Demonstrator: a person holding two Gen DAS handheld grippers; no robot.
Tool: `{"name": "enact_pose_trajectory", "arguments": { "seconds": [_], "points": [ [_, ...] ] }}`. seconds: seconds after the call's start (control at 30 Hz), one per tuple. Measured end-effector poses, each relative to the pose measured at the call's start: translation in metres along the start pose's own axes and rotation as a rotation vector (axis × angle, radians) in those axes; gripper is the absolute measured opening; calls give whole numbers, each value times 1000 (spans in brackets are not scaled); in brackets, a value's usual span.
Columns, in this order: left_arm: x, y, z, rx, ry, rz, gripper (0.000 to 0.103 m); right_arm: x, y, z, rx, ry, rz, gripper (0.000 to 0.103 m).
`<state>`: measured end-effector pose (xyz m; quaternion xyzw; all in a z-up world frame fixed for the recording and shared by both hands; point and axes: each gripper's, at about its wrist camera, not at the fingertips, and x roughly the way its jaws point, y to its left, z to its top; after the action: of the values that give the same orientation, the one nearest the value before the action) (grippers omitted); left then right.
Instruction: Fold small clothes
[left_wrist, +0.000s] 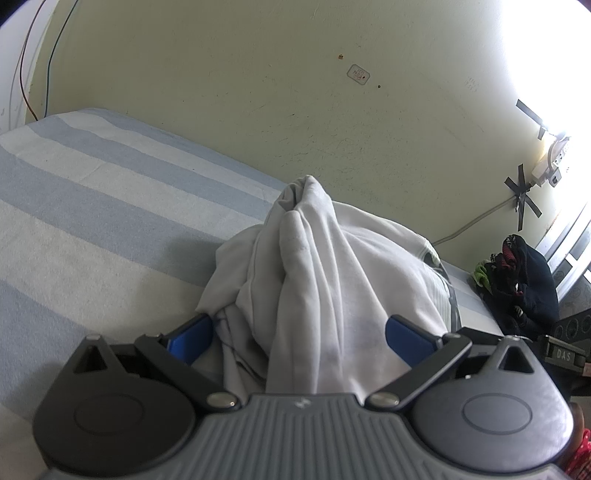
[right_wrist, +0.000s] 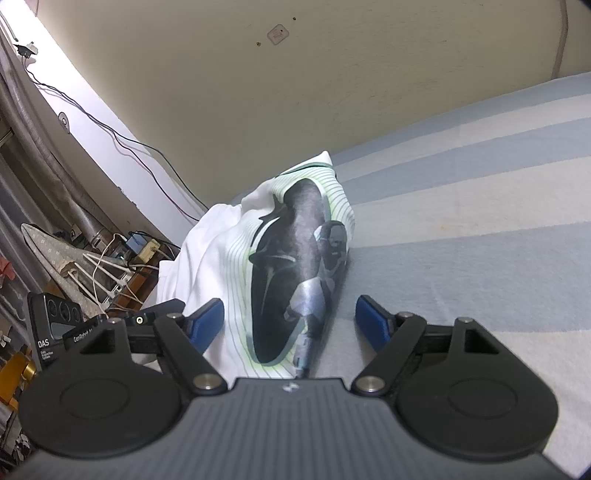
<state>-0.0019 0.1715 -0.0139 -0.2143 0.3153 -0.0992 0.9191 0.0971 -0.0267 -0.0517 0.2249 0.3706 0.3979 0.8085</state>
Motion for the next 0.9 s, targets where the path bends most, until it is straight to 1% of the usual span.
{"name": "enact_pose_trajectory", "arguments": {
  "seconds": [0.77, 0.9],
  "points": [
    [0, -1, 0, 15, 1, 5, 103, 0, -1, 2, 2, 3, 1, 82],
    [0, -1, 0, 16, 2, 4, 103, 1, 0, 2, -3, 5, 4, 84]
  ]
}}
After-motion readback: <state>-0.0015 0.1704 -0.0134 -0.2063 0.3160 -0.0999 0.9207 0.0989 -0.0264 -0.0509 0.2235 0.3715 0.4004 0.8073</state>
